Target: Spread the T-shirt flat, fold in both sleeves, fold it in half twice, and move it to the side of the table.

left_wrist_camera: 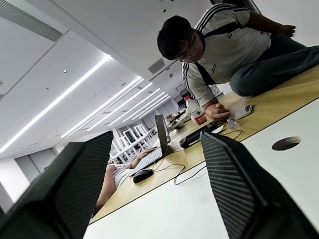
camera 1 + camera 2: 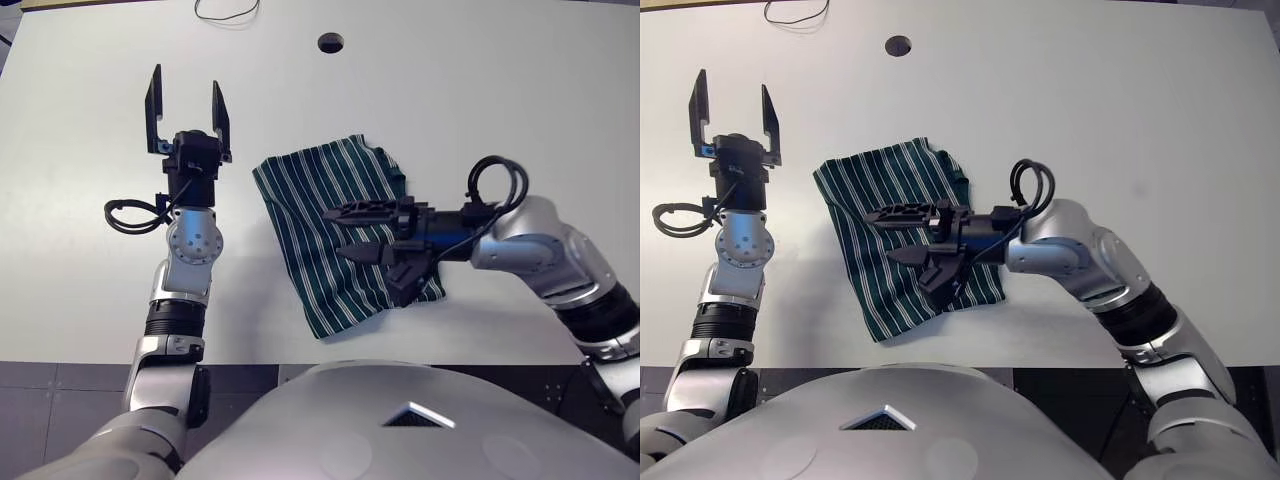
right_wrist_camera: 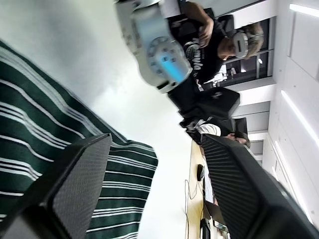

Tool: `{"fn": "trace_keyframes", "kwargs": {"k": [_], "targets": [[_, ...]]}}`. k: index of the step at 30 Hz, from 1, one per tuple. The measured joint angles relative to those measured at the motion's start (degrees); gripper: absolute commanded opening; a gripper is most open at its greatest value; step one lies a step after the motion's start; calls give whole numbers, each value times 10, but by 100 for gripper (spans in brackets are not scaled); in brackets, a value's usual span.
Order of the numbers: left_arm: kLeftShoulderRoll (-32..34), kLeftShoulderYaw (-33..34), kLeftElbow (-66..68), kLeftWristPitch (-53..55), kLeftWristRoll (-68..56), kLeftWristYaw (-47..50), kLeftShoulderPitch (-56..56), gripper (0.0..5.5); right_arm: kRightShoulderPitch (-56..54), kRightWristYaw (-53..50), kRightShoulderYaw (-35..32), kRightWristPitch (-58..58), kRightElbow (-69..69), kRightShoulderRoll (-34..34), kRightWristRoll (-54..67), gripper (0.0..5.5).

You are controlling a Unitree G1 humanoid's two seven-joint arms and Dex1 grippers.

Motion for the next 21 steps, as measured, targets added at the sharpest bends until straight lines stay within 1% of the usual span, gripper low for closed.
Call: {"fn": "trace_keyframes", "kwargs": {"k": [1, 3, 5, 9, 11, 16, 19, 21], "targets": [[-2, -2, 0, 0, 0, -3, -1, 325, -22, 1, -5, 4, 20, 10, 10, 334], [-7, -5, 3, 0, 0, -4, -8, 325, -79, -23, -16, 15, 115, 47, -8, 334], [-12, -7, 8, -1, 0, -4, -14, 325, -126, -86, -12, 16, 256, 85, -74, 334], [-25, -15, 19, -3, 0, -4, -23, 325, -167, -210, 40, 8, 496, 138, -187, 334], [-29, -20, 30, -5, 1, -9, -29, 325, -177, -267, 65, -13, 584, 166, -218, 334], [-30, -22, 34, -7, 1, -10, -40, 325, -212, -326, 81, -44, 677, 189, -236, 334], [-30, -18, 32, -8, 1, -10, -40, 325, -245, -373, 70, -17, 757, 191, -237, 334], [-28, -10, 30, -8, 0, -10, -40, 325, -259, -403, 52, 11, 805, 175, -234, 334]]}}
